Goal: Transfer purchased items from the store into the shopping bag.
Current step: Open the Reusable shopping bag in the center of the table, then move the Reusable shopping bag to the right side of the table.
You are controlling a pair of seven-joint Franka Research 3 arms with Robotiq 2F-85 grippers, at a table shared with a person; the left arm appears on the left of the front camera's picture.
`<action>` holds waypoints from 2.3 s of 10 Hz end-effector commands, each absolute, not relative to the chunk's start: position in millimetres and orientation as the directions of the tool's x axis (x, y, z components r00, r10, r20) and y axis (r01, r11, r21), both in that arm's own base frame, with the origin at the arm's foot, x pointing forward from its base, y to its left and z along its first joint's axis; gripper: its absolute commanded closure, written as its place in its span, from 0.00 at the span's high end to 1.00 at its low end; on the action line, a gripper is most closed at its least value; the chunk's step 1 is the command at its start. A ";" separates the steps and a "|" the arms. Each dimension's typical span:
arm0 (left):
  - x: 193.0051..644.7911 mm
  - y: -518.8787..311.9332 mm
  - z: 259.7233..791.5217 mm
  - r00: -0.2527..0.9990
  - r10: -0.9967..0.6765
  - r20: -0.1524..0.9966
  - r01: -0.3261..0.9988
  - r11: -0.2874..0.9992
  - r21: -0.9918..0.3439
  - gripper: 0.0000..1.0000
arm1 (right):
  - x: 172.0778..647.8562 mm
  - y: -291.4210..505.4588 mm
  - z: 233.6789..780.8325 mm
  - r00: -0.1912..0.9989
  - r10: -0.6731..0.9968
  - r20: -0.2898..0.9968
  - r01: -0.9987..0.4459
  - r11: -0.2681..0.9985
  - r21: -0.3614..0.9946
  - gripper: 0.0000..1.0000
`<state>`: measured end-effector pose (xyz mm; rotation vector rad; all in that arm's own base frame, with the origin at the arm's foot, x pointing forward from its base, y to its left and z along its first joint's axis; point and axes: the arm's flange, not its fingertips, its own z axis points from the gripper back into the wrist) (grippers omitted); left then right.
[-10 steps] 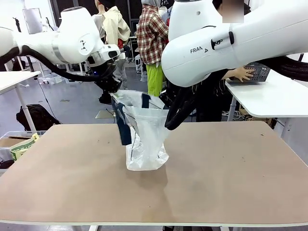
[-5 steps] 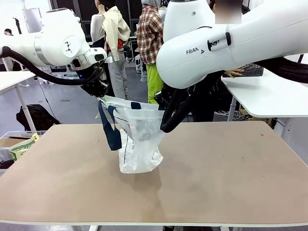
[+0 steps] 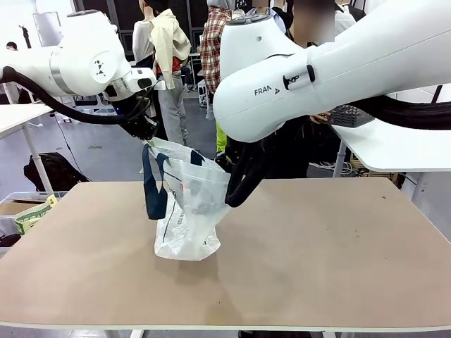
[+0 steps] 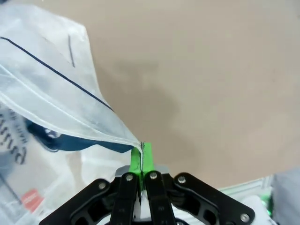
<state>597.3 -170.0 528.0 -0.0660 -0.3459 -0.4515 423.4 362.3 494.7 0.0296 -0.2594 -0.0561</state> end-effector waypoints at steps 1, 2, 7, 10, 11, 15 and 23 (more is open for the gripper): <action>597.7 -168.9 529.2 0.848 -0.402 0.345 0.427 0.904 0.005 0.00 | 418.6 360.1 499.4 0.963 -0.071 0.262 0.058 0.997 0.055 0.00; 597.7 -168.9 529.2 0.848 -0.402 0.345 0.427 0.904 0.005 0.00 | 418.6 360.1 499.4 0.963 -0.071 0.262 0.058 0.997 0.055 0.00; 597.7 -168.9 529.2 0.848 -0.402 0.345 0.427 0.904 0.005 0.00 | 418.6 360.1 499.4 0.963 -0.071 0.262 0.058 0.997 0.055 0.00; 597.7 -168.9 529.2 0.848 -0.402 0.345 0.427 0.904 0.005 0.00 | 418.6 360.1 499.4 0.963 -0.071 0.262 0.058 0.997 0.055 0.00; 597.0 -171.6 527.0 0.844 -0.415 0.340 0.438 0.899 0.009 0.00 | 418.6 360.1 499.4 0.963 -0.071 0.262 0.058 0.997 0.055 0.00; 610.3 -163.9 504.9 0.858 -0.437 0.271 0.464 0.885 -0.041 0.00 | 408.4 372.3 489.7 0.964 -0.088 0.252 0.091 0.996 0.000 0.00; 604.8 -170.4 493.0 0.864 -0.428 0.263 0.451 0.892 -0.031 0.00 | 410.7 371.9 487.4 0.969 -0.080 0.233 0.079 0.997 0.013 0.00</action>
